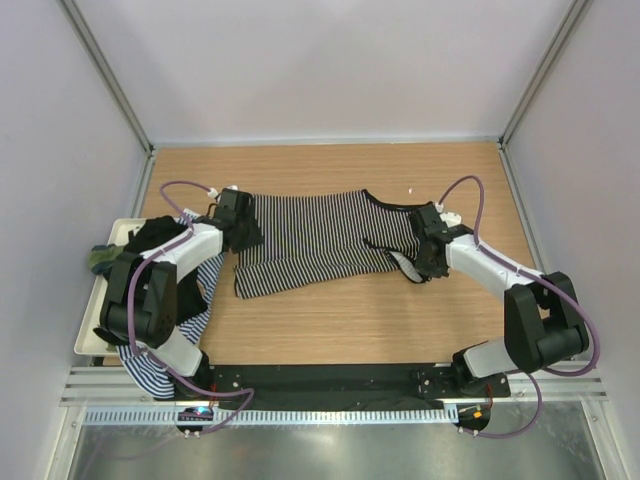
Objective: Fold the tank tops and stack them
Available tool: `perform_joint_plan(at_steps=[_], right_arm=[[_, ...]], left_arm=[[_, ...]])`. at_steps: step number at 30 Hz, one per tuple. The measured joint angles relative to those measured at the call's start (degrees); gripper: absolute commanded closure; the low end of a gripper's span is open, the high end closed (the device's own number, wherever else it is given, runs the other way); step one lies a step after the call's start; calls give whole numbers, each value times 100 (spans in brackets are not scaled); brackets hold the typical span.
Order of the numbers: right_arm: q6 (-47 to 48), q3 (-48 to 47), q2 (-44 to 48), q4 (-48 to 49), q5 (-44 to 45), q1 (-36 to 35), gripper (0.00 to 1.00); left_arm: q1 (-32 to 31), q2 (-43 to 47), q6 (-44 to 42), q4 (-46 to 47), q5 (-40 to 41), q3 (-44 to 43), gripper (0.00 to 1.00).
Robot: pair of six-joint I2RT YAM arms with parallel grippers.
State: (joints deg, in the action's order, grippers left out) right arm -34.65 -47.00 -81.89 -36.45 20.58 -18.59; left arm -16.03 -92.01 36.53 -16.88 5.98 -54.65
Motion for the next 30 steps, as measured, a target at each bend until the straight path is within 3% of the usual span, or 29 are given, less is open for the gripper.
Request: perform_joint_plan(at_steps=[5, 9, 13, 17, 20, 22, 24, 30], right_arm=[[2, -496, 0, -46, -83, 271, 87], [-2, -706, -81, 160, -555, 979, 87], [-101, -721, -358, 380, -1132, 1733, 75], [-361, -721, -680, 640, -1696, 2238, 73], [-647, -721, -890, 846, -2015, 2463, 58], [-767, -721, -966, 966, -2194, 2570, 33], [-822, -721, -977, 1036, -2256, 2625, 19], [-625, -719, -568, 984, -1746, 2573, 25]], left_arm=[[-4, -61, -28, 2, 2, -2, 57], [-4, -254, -92, -2, 17, -9, 57], [-4, -435, -109, -7, 52, -24, 57], [-9, -518, -120, -11, 96, -61, 57], [-9, -579, -125, -11, 155, -120, 57], [-9, -621, -127, -9, 177, -162, 57], [-9, -636, -127, -9, 192, -179, 57], [-11, -636, -129, -7, 203, -179, 57]])
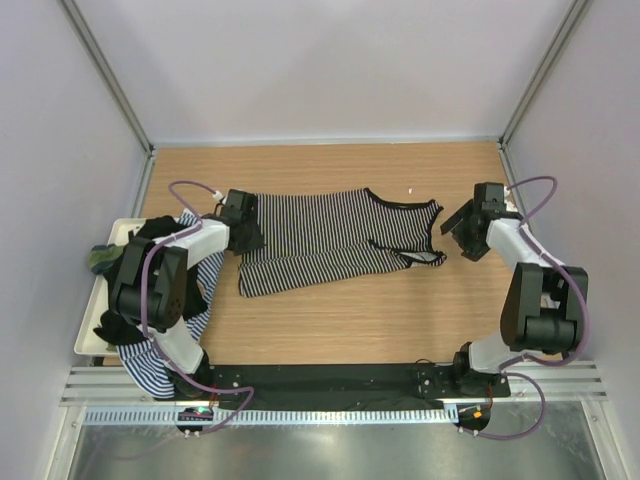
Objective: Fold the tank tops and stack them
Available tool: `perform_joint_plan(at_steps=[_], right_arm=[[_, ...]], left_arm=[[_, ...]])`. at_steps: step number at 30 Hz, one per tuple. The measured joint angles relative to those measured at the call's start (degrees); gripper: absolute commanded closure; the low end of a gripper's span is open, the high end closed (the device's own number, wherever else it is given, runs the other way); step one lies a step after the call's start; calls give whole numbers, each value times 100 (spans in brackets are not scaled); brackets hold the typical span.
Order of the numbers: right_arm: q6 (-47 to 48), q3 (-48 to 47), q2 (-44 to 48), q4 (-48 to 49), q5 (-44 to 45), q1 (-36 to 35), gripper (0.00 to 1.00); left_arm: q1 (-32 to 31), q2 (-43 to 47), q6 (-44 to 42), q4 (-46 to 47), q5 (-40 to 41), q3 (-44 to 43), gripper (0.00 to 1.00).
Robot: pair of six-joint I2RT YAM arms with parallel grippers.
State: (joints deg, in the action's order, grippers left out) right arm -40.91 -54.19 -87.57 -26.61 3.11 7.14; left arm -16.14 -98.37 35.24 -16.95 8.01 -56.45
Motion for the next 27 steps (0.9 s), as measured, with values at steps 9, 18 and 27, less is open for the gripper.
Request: perform_joint_plan(at_steps=[9, 18, 27], right_arm=[[107, 426, 988, -282, 400, -601, 24], [-120, 697, 817, -391, 422, -1102, 55], [-264, 446, 293, -402, 579, -1093, 97]], left_arm=[[0, 2, 2, -2, -2, 0, 58], [0, 2, 0, -2, -2, 0, 57], [-2, 2, -24, -11, 7, -4, 57]])
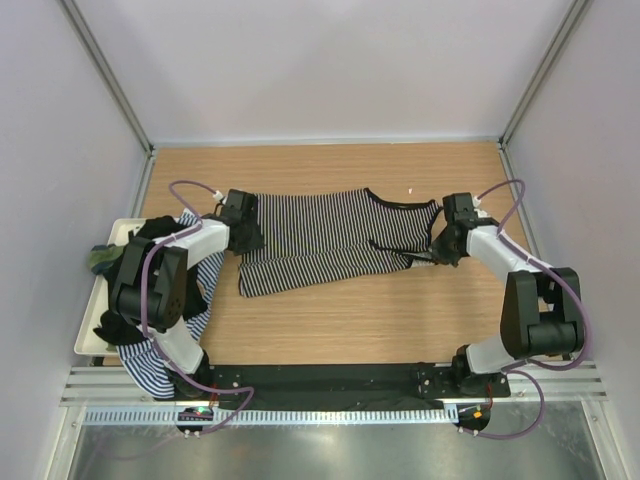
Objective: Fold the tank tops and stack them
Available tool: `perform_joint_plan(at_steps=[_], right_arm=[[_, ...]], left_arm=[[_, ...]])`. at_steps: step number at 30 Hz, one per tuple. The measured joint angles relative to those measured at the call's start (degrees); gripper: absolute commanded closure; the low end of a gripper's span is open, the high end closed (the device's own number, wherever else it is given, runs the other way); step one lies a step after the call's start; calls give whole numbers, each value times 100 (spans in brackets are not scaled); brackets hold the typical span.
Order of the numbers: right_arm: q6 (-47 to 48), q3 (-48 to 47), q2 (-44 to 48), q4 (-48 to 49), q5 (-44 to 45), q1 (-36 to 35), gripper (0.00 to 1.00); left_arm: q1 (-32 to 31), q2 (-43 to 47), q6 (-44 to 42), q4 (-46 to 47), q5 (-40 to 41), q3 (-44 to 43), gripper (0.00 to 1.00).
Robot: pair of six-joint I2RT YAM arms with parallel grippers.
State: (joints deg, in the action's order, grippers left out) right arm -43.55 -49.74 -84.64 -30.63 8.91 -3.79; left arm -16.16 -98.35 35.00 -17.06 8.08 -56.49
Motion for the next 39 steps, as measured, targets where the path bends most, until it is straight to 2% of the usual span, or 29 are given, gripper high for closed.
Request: perform_joint_plan(at_steps=[4, 8, 10, 13, 20, 23, 24, 27, 29, 30, 32, 33, 34, 39], right_arm=[[0, -214, -70, 20, -33, 278, 95], [-11, -474, -374, 28, -131, 662, 86], [-15, -586, -627, 87, -195, 769, 84], [-63, -619, -957, 240, -302, 872, 73], [-122, -629, -1176, 525, -452, 907, 73], [-98, -632, -1119, 566, -452, 905, 79], [-92, -632, -1073, 560, -448, 905, 84], [-81, -658, -892, 494, -361, 907, 84], [-85, -752, -802, 417, -306, 905, 79], [-96, -826, -780, 354, -280, 905, 71], [-160, -975, -758, 262, -212, 905, 66], [-170, -1027, -758, 219, -177, 905, 55], [-229, -1080, -758, 188, -133, 901, 51], [-387, -1176, -758, 146, 39, 872, 43]], left_arm=[[-2, -24, -55, -68, 33, -52, 57], [-9, -133, -101, -120, 48, -177, 58], [-22, -188, -105, -122, 52, -240, 58], [-22, -208, -107, -122, 55, -262, 58], [-24, -208, -107, -122, 70, -262, 58], [-24, -205, -107, -120, 70, -262, 58], [-24, -205, -107, -120, 68, -262, 58], [-24, -201, -107, -120, 70, -260, 58], [-22, -199, -107, -118, 70, -258, 59], [-22, -199, -109, -118, 70, -258, 59], [-22, -199, -109, -118, 70, -258, 59], [-22, -199, -109, -118, 72, -256, 59], [-22, -199, -111, -116, 72, -256, 59], [-24, -173, -120, -116, 79, -232, 59]])
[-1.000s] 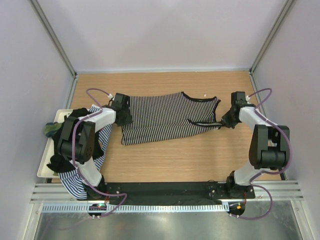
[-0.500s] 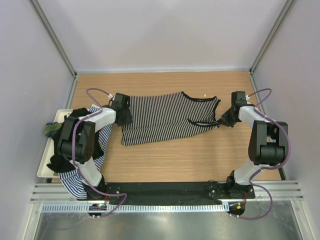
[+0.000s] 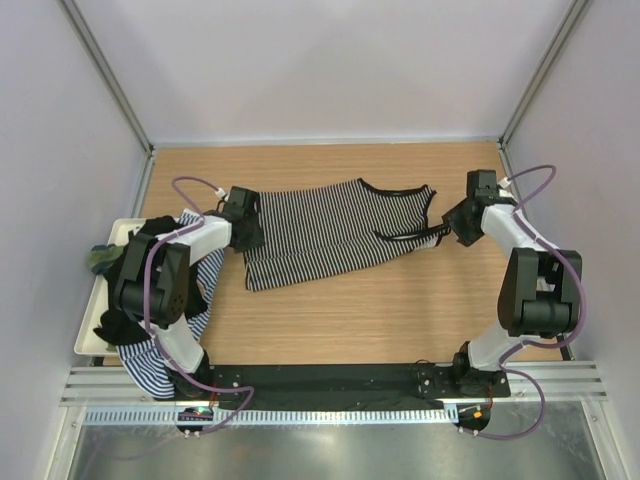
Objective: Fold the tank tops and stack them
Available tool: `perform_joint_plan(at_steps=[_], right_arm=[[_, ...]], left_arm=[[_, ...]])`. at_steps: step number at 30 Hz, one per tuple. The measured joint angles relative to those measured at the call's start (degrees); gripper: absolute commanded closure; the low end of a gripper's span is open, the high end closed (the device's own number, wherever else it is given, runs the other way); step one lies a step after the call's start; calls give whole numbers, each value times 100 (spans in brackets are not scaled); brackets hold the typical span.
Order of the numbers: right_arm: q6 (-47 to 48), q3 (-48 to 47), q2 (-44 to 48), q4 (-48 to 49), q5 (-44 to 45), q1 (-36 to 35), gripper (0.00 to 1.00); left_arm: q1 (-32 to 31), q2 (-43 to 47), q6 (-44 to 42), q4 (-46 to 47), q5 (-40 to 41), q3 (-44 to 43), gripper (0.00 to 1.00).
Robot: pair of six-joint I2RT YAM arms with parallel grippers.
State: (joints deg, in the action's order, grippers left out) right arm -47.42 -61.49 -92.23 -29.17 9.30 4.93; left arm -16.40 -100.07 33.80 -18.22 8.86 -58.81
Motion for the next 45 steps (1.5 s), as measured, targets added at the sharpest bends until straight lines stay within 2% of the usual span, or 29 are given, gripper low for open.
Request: perform_joint_plan(at_steps=[2, 3, 7, 9, 16, 24, 26, 30, 31, 37, 40, 45], right_arm=[[-50, -17, -2, 7, 22, 0, 38], [-66, -46, -7, -2, 35, 0, 27], [-52, -350, -92, 4, 94, 0, 15], [-26, -520, -168, 13, 129, 0, 13], [72, -767, -605, 28, 216, -4, 12], [409, -688, -839, 212, 166, -323, 21], [651, -614, -748, 389, 103, -505, 26], [1237, -577, -549, 678, 66, -1067, 29], [1392, -621, -538, 699, 66, -1220, 33], [1934, -1687, -1161, 531, 57, -1759, 45], [2002, -1956, -1574, 533, 61, -1740, 46], [2009, -1685, -1821, 426, 66, -1729, 47]], left_arm=[[0, 11, 0, 0, 2, 9, 59], [0, 15, 0, 0, 2, 13, 59], [2, 37, -2, -2, 13, 15, 59], [2, 46, -2, -2, 13, 20, 59], [0, 151, -9, 4, 7, 103, 59], [-9, 348, -44, 90, -9, 227, 59], [-9, 439, -44, 125, -2, 297, 59], [-9, 671, -28, 160, 11, 422, 59], [-9, 699, -20, 170, 11, 433, 59], [-9, 649, 39, 212, -22, 426, 59], [-9, 533, 57, 214, -76, 409, 59], [-9, 501, 68, 214, -107, 409, 59]])
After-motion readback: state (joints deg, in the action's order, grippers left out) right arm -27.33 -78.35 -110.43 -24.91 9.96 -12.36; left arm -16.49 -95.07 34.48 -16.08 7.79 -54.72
